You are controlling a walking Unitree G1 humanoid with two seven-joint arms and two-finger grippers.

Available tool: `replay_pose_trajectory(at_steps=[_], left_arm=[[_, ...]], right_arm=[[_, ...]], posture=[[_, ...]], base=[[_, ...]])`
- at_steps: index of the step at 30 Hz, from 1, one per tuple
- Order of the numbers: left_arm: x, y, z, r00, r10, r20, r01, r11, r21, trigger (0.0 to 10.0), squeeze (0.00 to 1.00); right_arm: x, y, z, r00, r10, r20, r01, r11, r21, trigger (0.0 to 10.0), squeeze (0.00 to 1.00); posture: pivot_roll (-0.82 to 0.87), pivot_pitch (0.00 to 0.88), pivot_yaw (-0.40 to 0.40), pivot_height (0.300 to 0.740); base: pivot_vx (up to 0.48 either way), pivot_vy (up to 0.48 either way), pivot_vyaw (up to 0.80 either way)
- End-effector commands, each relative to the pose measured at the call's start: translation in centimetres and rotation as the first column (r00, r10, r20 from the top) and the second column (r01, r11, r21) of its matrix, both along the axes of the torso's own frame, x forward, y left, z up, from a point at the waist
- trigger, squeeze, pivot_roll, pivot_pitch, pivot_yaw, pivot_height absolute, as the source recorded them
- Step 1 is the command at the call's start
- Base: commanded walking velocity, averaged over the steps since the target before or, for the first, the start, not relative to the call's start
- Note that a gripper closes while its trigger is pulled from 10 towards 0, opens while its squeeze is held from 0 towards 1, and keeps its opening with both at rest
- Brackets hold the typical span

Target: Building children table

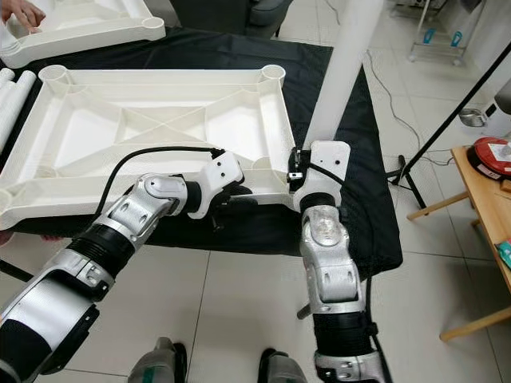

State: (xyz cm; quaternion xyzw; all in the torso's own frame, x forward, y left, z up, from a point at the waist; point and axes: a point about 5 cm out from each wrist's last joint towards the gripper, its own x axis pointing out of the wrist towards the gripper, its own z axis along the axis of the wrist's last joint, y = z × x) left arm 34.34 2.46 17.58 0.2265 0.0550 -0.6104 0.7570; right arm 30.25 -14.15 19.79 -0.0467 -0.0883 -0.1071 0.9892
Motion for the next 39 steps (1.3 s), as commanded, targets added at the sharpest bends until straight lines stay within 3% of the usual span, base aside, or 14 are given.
replay_pose_trajectory(at_steps=[1,2,5,6,8,9,16,24,28,29,30,31,33,39], left_arm=[[-2.7,-4.0,2.6,0.929,-0.354,0.105,0.357,0.934,-0.006,0.0,0.0],[-2.7,-4.0,2.6,0.929,-0.356,0.104,0.359,0.933,-0.007,0.0,0.0],[-2.8,-3.9,2.5,0.928,-0.358,0.1,0.361,0.933,-0.008,0.0,0.0],[-2.9,-3.7,2.3,0.927,-0.364,0.094,0.366,0.93,-0.011,0.0,0.0],[-2.9,-3.6,2.2,0.926,-0.367,0.091,0.369,0.929,-0.013,0.0,0.0],[-3.0,-3.4,2.1,0.924,-0.372,0.088,0.375,0.927,-0.013,0.0,0.0],[-4.2,-2.6,1.3,0.9,-0.429,0.08,0.43,0.903,0.0,0.0,0.0],[-5.8,-1.8,1.1,0.849,-0.522,0.088,0.52,0.853,0.041,0.0,0.0],[-6.0,-1.7,1.2,0.843,-0.531,0.088,0.529,0.847,0.044,0.0,0.0],[-6.0,-1.7,1.2,0.843,-0.531,0.088,0.529,0.847,0.044,0.0,0.0],[-6.1,-1.8,1.2,0.843,-0.531,0.091,0.529,0.847,0.04,0.0,0.0],[-6.1,-1.8,1.2,0.843,-0.531,0.091,0.529,0.847,0.04,0.0,0.0],[-5.9,-2.5,1.7,0.853,-0.512,0.107,0.513,0.858,0.013,0.0,0.0],[-5.2,-3.4,2.5,0.868,-0.481,0.122,0.486,0.874,-0.015,0.0,0.0]], right_arm=[[0.1,-1.8,-3.8,0.976,-0.111,-0.186,0.099,0.992,-0.075,3.6,0.0],[0.3,-1.4,-3.7,0.982,-0.07,-0.178,0.059,0.996,-0.068,9.0,0.0],[0.4,-1.0,-3.4,0.987,-0.015,-0.16,0.004,0.998,-0.066,10.0,0.0],[0.6,-0.1,-2.0,0.98,0.172,-0.098,-0.178,0.982,-0.056,10.0,1.0],[0.5,0.4,-1.4,0.963,0.259,-0.073,-0.263,0.963,-0.054,10.0,1.0],[0.1,1.1,-0.4,0.906,0.42,-0.054,-0.423,0.903,-0.082,10.0,0.0],[-2.2,0.5,1.6,0.546,0.824,-0.152,-0.837,0.529,-0.143,10.0,0.0],[-2.4,-1.0,1.1,0.362,0.884,-0.295,-0.932,0.339,-0.129,10.0,0.0],[-2.3,-1.2,1.1,0.34,0.889,-0.308,-0.94,0.317,-0.122,10.0,0.0],[-2.3,-1.2,1.1,0.34,0.889,-0.308,-0.94,0.317,-0.122,10.0,0.0],[-1.9,-1.0,0.6,0.367,0.875,-0.314,-0.93,0.348,-0.118,0.0,0.0],[-1.9,-1.0,0.6,0.367,0.875,-0.314,-0.93,0.348,-0.118,0.0,0.0],[-0.2,-0.6,-1.2,0.538,0.778,-0.325,-0.839,0.533,-0.112,0.0,0.0],[1.5,-1.5,-2.4,0.773,0.552,-0.312,-0.601,0.795,-0.084,0.0,0.0]], posture=[[0.12,0.18,-0.003,0.74],[0.12,0.18,-0.003,0.74],[0.11,0.183,-0.002,0.74],[0.12,0.185,-0.002,0.74],[0.12,0.185,-0.002,0.74],[0.12,0.187,-0.002,0.74],[0.12,0.189,-0.002,0.74],[0.12,0.191,-0.003,0.74],[0.12,0.191,-0.003,0.74],[0.12,0.191,-0.003,0.74],[0.13,0.193,-0.004,0.74],[0.13,0.193,-0.004,0.74],[0.13,0.195,-0.003,0.74],[0.13,0.197,0.0,0.74]], base=[[0.0,0.0,0.0],[0.0,0.0,0.0],[0.0,0.0,0.0],[0.0,0.0,0.0],[0.0,0.0,0.0],[0.0,0.0,0.0],[0.0,0.0,0.0],[0.0,0.0,0.0],[0.0,0.0,0.0],[0.0,0.0,0.0],[0.0,0.0,0.0],[0.0,0.0,0.0],[0.0,0.0,0.0],[0.0,0.0,0.0]])
